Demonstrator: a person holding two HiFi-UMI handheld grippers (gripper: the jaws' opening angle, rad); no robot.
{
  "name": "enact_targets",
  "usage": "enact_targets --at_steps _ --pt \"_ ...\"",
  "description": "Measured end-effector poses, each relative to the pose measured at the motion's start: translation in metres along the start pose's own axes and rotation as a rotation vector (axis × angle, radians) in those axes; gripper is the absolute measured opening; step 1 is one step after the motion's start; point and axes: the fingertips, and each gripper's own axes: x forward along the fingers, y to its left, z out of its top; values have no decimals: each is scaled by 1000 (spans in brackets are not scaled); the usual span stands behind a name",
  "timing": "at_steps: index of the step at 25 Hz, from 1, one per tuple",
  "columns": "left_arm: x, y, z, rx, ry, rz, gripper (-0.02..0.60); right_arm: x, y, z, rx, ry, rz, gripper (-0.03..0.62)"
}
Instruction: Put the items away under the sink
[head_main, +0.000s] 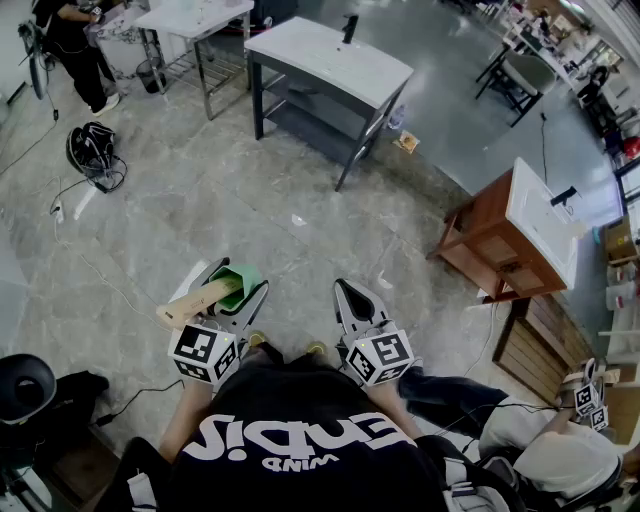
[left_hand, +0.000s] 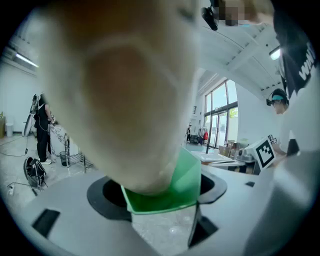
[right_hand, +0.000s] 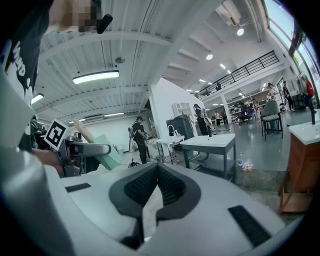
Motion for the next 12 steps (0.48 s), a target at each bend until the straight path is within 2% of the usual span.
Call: enact_targets --at_steps 12 --pt "-2 25 3 16 8 -18 348 24 14 -1 26 -6 7 18"
